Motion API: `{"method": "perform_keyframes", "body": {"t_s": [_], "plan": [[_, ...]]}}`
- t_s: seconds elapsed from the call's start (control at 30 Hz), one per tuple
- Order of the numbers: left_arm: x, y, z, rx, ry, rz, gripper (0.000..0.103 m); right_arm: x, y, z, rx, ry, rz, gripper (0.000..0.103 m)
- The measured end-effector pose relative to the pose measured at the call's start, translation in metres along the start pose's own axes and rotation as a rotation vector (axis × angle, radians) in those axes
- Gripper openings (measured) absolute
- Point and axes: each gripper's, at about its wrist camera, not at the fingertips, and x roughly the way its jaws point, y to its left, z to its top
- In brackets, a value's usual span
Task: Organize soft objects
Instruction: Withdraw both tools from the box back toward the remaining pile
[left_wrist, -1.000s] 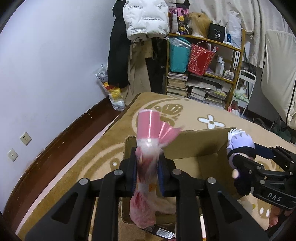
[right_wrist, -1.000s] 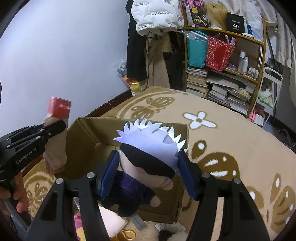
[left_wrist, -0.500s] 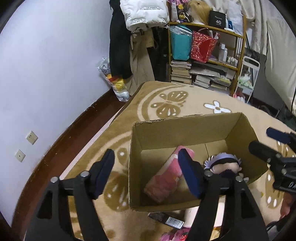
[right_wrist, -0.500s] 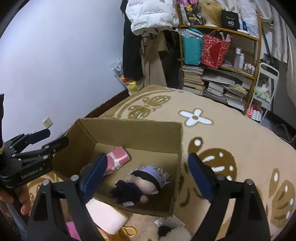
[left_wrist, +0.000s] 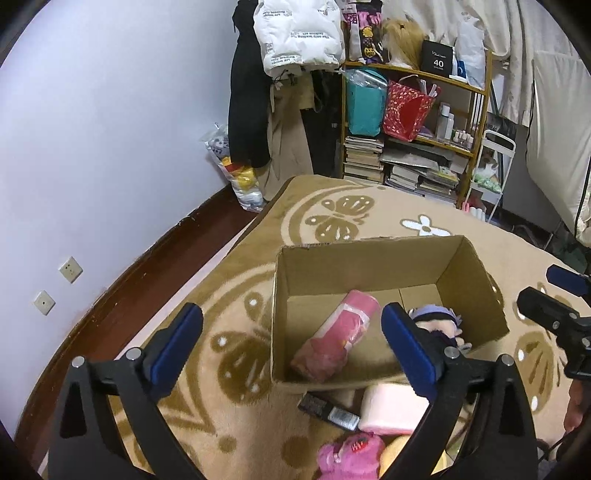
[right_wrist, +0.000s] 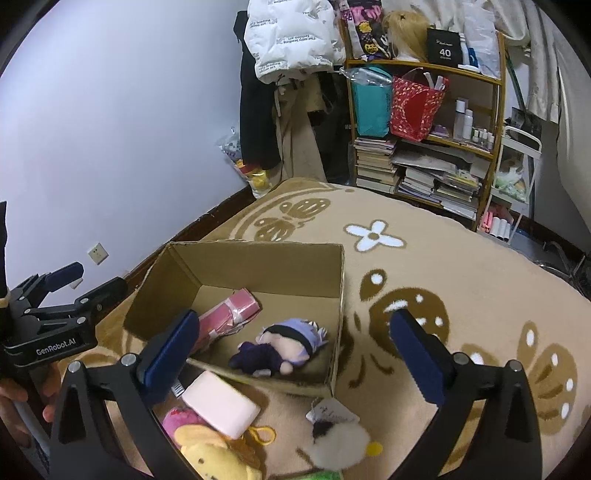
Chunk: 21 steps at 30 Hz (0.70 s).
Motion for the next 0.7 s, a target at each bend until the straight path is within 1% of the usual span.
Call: {"method": "perform_keyframes", "body": {"t_s": [0.13, 0.37, 0.47, 0.57, 0.7], "plan": [[-0.015, 0.005, -0.009, -0.007, 0.013, 0.002, 0.097, -0.018, -0.001, -0.007, 0.027, -0.015, -0.027, 0.103], [-0.038, 0.011, -0.028, -0.011, 0.028, 0.001, 0.097, -0.04, 0.002, -0.024, 0.056, -0.01, -0.026, 0.103], [-0.043, 0.013, -0.038, -0.022, 0.054, -0.015, 0.097, -0.049, 0.006, -0.034, 0.061, -0.012, -0.035, 0.103], [-0.046, 0.011, -0.046, -0.021, 0.093, -0.051, 0.097, -0.054, 0.01, -0.042, 0.071, -0.001, -0.027, 0.103], [-0.048, 0.007, -0.058, -0.013, 0.119, -0.054, 0.097, -0.056, 0.014, -0.054, 0.078, 0.022, -0.011, 0.103]]}}
